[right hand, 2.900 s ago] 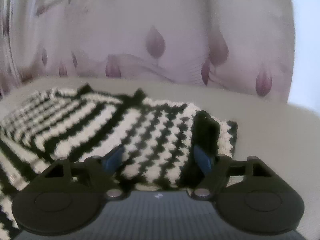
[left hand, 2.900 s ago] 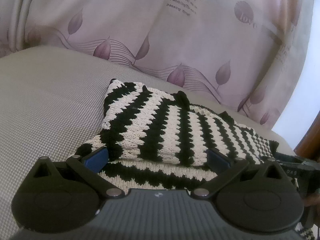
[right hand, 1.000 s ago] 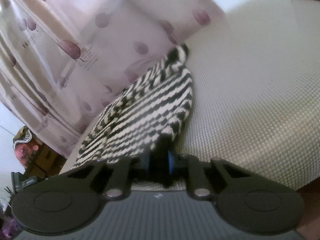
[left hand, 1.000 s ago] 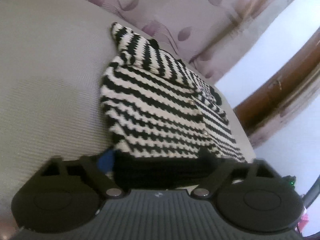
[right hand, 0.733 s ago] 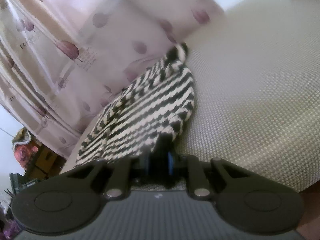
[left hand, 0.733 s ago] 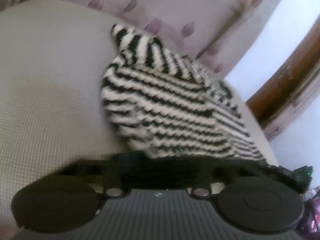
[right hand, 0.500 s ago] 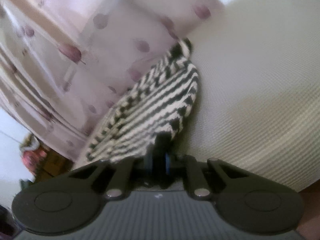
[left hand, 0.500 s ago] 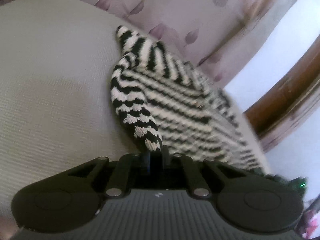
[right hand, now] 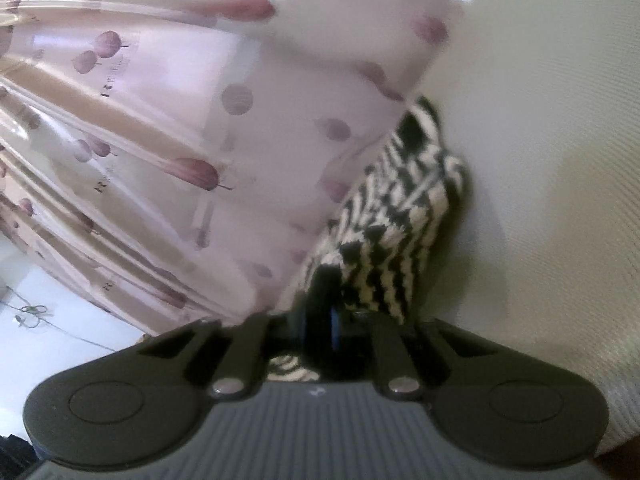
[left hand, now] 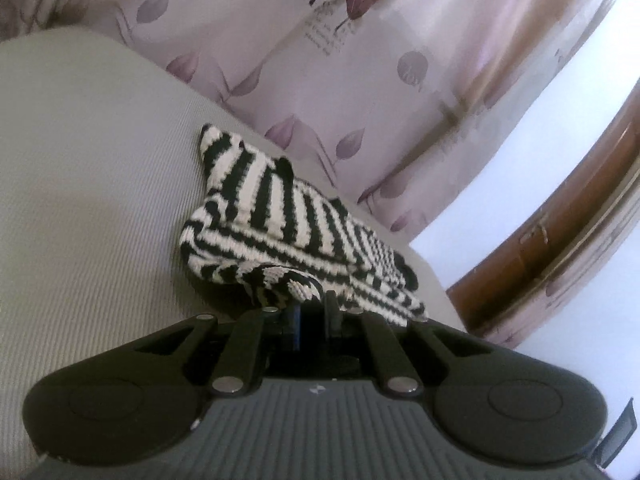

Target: Fold small clothes

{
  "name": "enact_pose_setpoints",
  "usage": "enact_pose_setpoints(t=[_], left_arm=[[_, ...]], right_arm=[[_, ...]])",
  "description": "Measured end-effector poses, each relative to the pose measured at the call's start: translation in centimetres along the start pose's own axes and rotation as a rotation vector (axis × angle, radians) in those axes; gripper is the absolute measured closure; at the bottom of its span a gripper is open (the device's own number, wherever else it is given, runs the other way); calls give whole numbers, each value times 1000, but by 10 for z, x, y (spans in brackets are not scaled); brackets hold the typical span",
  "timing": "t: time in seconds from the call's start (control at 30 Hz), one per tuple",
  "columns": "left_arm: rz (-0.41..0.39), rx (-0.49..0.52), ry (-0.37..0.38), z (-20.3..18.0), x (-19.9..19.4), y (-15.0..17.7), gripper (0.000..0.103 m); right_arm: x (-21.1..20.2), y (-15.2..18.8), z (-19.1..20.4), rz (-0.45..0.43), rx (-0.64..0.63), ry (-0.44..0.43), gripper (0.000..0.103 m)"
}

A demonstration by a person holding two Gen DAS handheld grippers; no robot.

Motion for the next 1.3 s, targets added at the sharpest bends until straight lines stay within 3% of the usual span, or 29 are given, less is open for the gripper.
enact_pose_setpoints(t=[0.4, 0.6, 1.3], left_arm=[[-71, 39, 19, -20, 12, -23, 93], [-109, 4, 28, -20, 23, -42, 93], [-204, -13, -23, -9, 60, -92, 93]], right_arm=[[20, -28, 21, -33, -48, -47, 92], [27, -49, 30, -63, -79, -59, 92], [86, -111, 23, -110, -122, -16, 92]])
Point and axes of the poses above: each gripper's, at about its wrist camera, not at the fingertips, and x roughly the way its jaws point, z to its left, y to its underside, the point moved 4 cm from there along x, roughly the way its jaws point, and after that the axes turned 1 degree about x, right-handed, at the moved point
